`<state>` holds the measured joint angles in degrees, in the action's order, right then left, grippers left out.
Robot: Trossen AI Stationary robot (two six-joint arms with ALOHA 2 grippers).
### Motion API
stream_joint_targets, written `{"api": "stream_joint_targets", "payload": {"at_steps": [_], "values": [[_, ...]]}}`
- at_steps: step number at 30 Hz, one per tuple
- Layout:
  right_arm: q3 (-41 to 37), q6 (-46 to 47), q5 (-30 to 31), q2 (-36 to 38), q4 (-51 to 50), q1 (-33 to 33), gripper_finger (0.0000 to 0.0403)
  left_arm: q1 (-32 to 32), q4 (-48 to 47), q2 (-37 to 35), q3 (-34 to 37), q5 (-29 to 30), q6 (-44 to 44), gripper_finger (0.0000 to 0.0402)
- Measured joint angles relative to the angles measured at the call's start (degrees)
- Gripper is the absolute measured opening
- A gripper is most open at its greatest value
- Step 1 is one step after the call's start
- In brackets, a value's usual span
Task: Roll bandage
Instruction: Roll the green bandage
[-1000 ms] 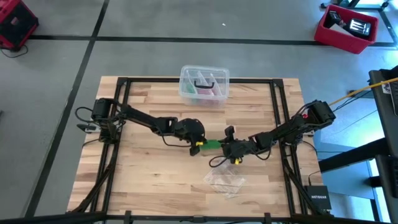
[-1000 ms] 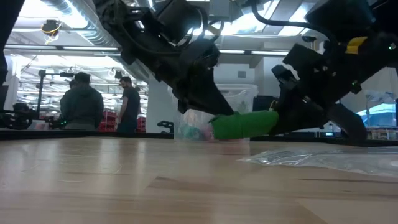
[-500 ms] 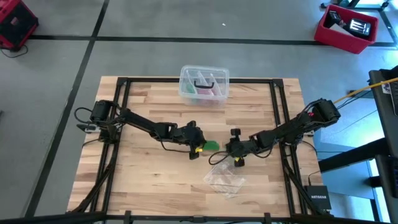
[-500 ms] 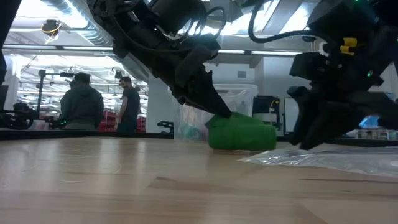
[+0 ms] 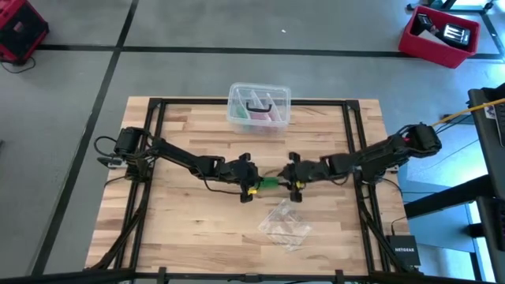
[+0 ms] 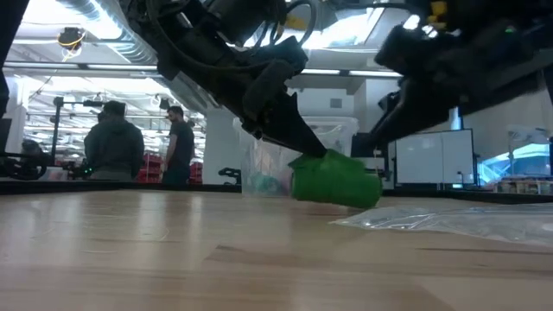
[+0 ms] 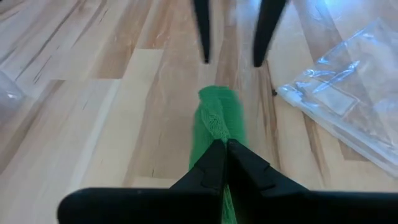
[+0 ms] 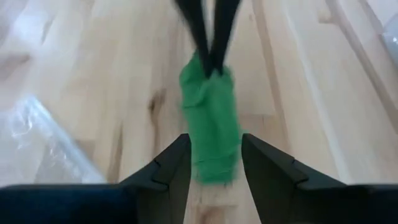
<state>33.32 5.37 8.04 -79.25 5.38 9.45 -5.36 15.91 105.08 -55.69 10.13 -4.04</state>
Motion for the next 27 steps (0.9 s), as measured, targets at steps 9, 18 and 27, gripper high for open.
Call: {"api": "stream_joint_targets", "payload": {"at_steps": [9, 18, 27], "values": [[0.0, -1.5, -12.9, -5.3, 4.2, -6.2, 0.0145, 0.0, -0.4, 0.0, 0.0, 0.0, 0.2, 0.0005], [0.0, -1.8, -11.5, -8.5, 7.9, -6.1, 0.0144, 0.0, -0.4, 0.0, 0.0, 0.0, 0.0, 0.0007], [0.0, -2.8, -13.1, -8.6, 8.6, -6.1, 0.0093, 0.0, -0.4, 0.0, 0.0, 0.0, 0.0, 0.0007]]}}
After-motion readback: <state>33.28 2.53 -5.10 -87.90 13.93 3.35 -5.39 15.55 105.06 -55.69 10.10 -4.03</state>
